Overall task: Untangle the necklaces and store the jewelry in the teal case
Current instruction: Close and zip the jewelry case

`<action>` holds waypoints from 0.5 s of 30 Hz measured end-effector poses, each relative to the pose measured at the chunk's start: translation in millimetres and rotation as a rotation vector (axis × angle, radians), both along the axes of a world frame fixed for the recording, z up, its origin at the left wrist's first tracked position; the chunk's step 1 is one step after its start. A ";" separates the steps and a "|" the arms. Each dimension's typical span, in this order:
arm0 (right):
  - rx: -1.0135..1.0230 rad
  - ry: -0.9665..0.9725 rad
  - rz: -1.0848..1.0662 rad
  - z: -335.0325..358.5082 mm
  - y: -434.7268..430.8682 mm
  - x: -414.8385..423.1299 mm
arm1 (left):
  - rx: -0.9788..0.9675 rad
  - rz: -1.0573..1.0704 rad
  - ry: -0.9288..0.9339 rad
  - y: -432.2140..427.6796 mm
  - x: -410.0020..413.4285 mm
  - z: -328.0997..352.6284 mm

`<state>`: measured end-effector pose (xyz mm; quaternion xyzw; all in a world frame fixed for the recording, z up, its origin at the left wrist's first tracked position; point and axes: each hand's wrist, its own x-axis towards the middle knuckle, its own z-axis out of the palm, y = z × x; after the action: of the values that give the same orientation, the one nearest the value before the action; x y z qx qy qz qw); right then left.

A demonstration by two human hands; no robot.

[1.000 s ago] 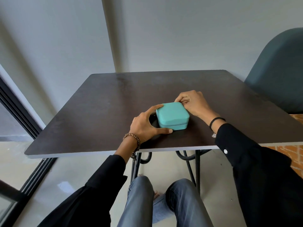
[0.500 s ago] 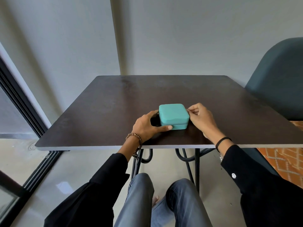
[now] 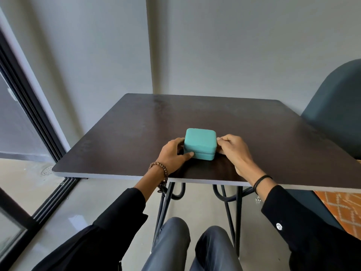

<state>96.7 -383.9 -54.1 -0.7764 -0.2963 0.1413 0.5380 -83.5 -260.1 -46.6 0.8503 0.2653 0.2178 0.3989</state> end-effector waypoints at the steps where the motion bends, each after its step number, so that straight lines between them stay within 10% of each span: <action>1: 0.017 0.010 0.001 0.9 3.9 -3.1 | -0.002 0.014 -0.001 3.4 -0.7 -0.8; 15: 0.198 0.197 0.132 36.0 166.8 -7.4 | 0.054 0.244 -0.023 154.6 14.9 24.1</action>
<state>89.3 -217.1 -18.1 -0.6808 -0.3049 0.2220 0.6279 -68.6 -105.5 -22.5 0.8195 0.3562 0.2815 0.3496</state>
